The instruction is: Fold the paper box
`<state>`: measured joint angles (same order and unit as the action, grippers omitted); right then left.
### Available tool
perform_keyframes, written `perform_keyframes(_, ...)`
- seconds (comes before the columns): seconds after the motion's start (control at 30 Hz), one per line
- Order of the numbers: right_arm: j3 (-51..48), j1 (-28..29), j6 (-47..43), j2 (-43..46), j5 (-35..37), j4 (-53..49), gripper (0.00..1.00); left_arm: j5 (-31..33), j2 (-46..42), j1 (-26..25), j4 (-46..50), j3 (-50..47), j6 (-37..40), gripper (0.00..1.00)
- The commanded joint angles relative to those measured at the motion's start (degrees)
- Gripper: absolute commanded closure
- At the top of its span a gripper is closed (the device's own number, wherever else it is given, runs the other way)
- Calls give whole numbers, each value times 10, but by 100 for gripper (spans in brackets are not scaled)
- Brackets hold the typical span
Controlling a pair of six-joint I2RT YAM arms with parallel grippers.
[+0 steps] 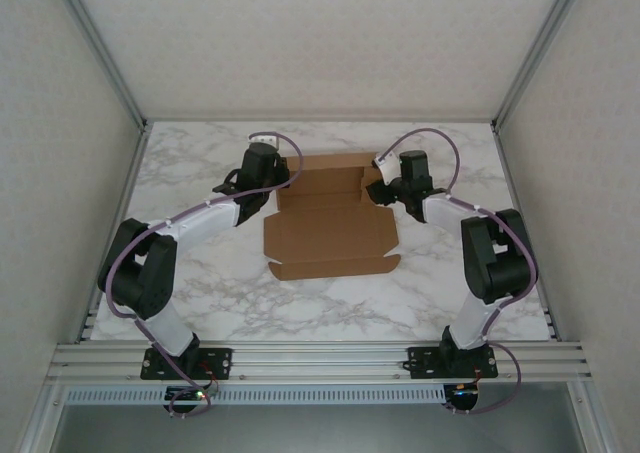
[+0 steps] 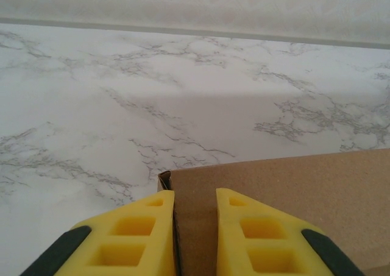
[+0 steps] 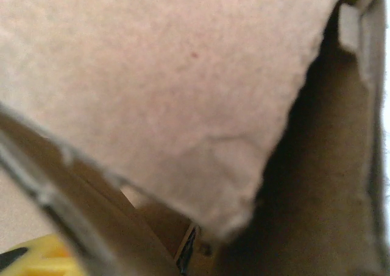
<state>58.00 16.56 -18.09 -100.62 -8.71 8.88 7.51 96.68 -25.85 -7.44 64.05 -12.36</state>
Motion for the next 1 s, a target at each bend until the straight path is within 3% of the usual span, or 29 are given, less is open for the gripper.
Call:
perform_keyframes(0.0, 24, 2, -3, -15, 18, 36, 53, -18, 15, -3, 71, -21, 20, 80)
perform_keyframes(0.1, 32, 4, 7, -23, 23, 35, 63, -20, 14, -3, 70, -21, 18, 80)
perform_keyframes(0.37, 40, 20, 4, -34, 62, 41, 77, -37, 16, -3, 63, -24, 8, 81)
perform_keyframes(0.63, 12, 29, 42, -11, 85, 88, 85, -52, 14, -3, 71, -15, -2, 81)
perform_keyframes(0.87, -27, 54, 69, 31, 106, 71, 85, -79, -12, -3, 109, 3, -36, 82)
perform_keyframes(0.97, -52, 55, 98, 64, 79, 64, 85, -98, -35, -3, 126, 0, -52, 82)
